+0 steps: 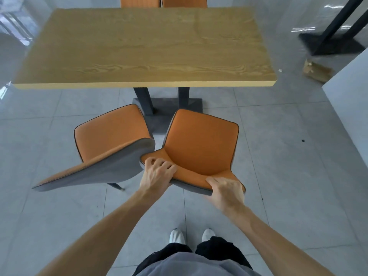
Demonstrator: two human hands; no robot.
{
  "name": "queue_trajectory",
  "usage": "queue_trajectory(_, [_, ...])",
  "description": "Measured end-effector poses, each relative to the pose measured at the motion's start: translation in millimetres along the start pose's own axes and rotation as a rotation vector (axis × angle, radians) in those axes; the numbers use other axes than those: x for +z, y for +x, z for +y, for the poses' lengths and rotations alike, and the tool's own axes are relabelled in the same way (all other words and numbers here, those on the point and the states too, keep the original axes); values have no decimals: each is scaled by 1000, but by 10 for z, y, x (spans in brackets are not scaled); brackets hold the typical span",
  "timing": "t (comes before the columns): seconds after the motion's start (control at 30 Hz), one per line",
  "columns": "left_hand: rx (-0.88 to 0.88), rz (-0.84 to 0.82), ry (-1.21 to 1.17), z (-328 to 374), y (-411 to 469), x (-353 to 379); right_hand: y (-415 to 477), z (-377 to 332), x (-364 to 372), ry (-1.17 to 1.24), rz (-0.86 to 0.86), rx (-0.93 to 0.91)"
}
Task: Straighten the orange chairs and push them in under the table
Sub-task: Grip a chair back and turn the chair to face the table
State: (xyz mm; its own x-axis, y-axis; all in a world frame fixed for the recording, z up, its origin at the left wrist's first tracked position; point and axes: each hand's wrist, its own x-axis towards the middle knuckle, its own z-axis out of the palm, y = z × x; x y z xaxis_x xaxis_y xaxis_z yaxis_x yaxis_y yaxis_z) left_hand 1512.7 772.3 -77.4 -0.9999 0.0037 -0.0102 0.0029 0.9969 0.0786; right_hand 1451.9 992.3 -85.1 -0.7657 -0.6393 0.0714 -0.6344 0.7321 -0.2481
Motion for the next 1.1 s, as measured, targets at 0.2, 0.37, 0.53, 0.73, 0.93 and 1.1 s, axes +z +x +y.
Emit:
queue_trajectory(0.2, [-13, 12, 7, 1, 45, 45, 75, 70, 12, -3, 18, -37])
queue_trajectory(0.37, [-69, -1, 23, 165, 333, -18, 279, 371, -135, -38, -16, -57])
queue_trajectory(0.53, [-80, -30, 14, 451, 435, 32, 268, 639, -237, -86, -96, -48])
queue_trajectory(0.73, [-91, -4, 30, 471, 428, -6, 238, 641, -211, -81, -101, -52])
queue_trajectory(0.93, [-50, -95, -18, 457, 415, -105, 207, 669, -261, -89, -103, -77])
queue_trajectory(1.1, [58, -64, 36, 308, 373, -180, 157, 744, -301, -211, -124, -81])
